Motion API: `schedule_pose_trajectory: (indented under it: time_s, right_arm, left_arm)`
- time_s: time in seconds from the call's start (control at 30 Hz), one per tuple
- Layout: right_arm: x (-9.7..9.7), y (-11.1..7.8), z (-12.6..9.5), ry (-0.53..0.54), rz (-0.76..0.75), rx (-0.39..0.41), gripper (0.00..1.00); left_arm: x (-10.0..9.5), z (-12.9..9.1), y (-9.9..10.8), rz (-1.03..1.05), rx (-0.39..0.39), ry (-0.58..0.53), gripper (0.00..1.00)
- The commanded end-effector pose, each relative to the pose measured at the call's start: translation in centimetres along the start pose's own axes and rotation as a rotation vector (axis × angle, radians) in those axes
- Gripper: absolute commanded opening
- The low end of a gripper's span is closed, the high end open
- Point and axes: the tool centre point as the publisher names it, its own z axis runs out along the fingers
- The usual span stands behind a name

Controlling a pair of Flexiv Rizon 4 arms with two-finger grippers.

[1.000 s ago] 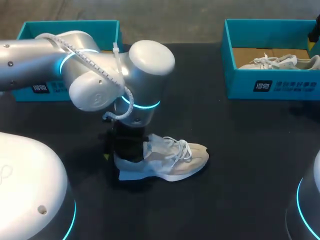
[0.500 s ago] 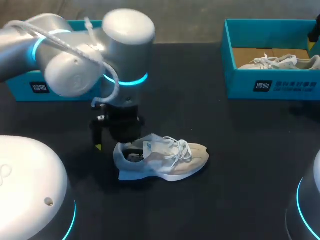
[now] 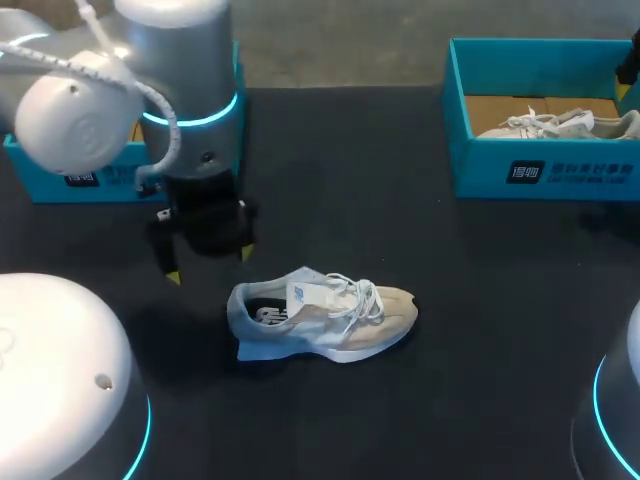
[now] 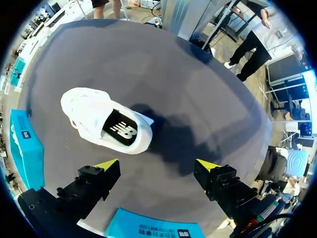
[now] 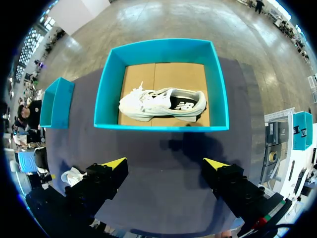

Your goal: Take the shoe out of the shoebox, open the shoe tongue, remove and reinsert the insole, then place the shoe into the shoebox

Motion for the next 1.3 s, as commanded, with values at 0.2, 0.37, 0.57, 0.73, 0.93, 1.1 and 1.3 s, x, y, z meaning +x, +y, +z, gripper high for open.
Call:
schedule_pose_trajectory:
  time_s: [0.2, 0.37, 0.57, 0.73, 0.93, 1.1, 1.3]
  right_arm:
    - [0.0, -0.1, 0.0, 0.000, 0.000, -0.002, 1.00]
    - [0.0, -0.1, 0.0, 0.000, 0.000, -0.002, 1.00]
    - [0.0, -0.1, 0.0, 0.000, 0.000, -0.002, 1.00]
    - [0.0, -0.1, 0.0, 0.000, 0.000, -0.002, 1.00]
    - [0.0, -0.1, 0.0, 0.000, 0.000, -0.002, 1.00]
    - [0.0, -0.1, 0.0, 0.000, 0.000, -0.002, 1.00]
    - [0.0, -0.1, 0.0, 0.000, 0.000, -0.002, 1.00]
  left_arm:
    - [0.6, 0.1, -0.1, 0.002, -0.004, -0.063, 1.00]
    - [0.6, 0.0, -0.3, -0.046, 0.067, -0.067, 1.00]
    - [1.2, -0.3, -0.1, -0.215, 0.228, -0.102, 1.00]
    - [2.2, -0.1, 0.3, -0.330, 0.356, -0.140, 1.00]
    - [3.1, 0.5, 1.1, -0.449, 0.454, -0.167, 1.00]
    - [3.8, 0.5, 1.5, -0.542, 0.519, -0.212, 1.00]
    - [4.5, 0.7, 2.0, -0.626, 0.603, -0.241, 1.00]
